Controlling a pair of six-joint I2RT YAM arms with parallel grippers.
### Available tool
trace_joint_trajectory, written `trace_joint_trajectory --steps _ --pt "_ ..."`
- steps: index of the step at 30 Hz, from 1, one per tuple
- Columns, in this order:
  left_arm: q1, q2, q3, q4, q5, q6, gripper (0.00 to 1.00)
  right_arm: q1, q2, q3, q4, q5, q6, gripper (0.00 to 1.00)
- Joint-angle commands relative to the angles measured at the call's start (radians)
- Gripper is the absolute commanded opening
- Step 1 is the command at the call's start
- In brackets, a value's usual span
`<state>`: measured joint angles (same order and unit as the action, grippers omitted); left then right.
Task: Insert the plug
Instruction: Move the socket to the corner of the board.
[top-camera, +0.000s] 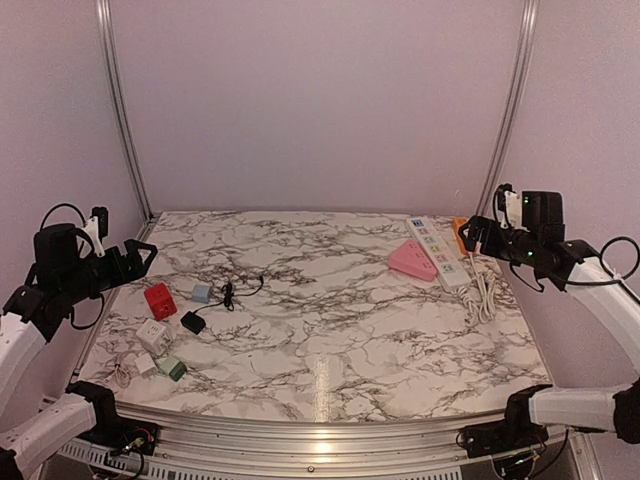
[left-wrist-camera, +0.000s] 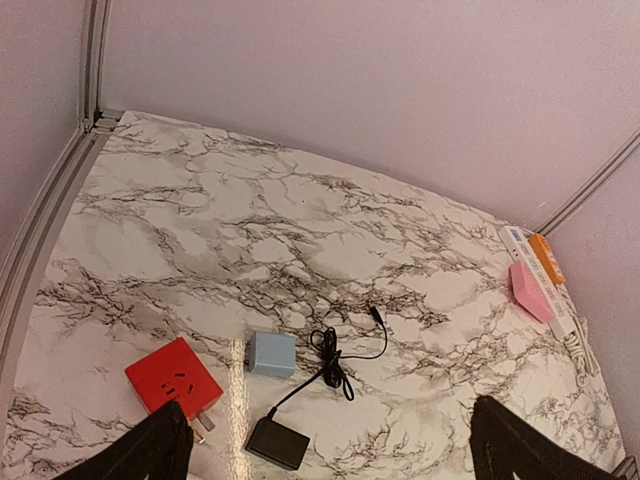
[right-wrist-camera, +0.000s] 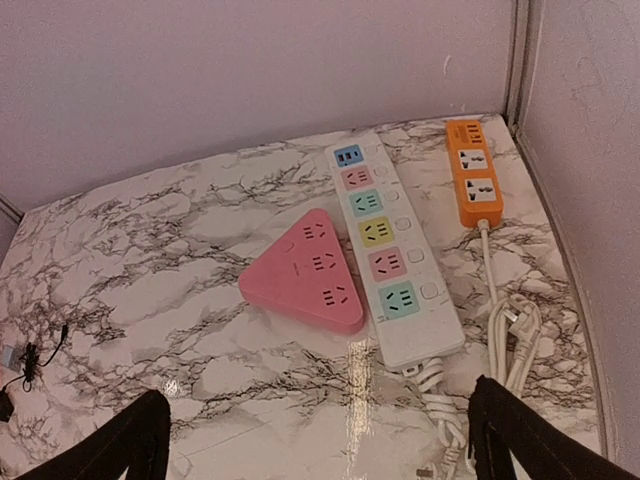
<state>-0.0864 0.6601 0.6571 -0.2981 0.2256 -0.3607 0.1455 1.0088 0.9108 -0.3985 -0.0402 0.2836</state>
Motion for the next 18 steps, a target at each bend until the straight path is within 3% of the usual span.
trace_joint_trajectory --steps 1,18 --pt "0.005 -0.009 -0.009 -0.012 -0.014 -0.007 0.99 0.004 0.084 -0.007 0.104 0.036 0.029 0.98" --pt "0.007 -0.002 -0.007 -0.018 -0.030 -0.005 0.99 0.034 0.491 0.131 0.232 0.005 0.006 0.94"
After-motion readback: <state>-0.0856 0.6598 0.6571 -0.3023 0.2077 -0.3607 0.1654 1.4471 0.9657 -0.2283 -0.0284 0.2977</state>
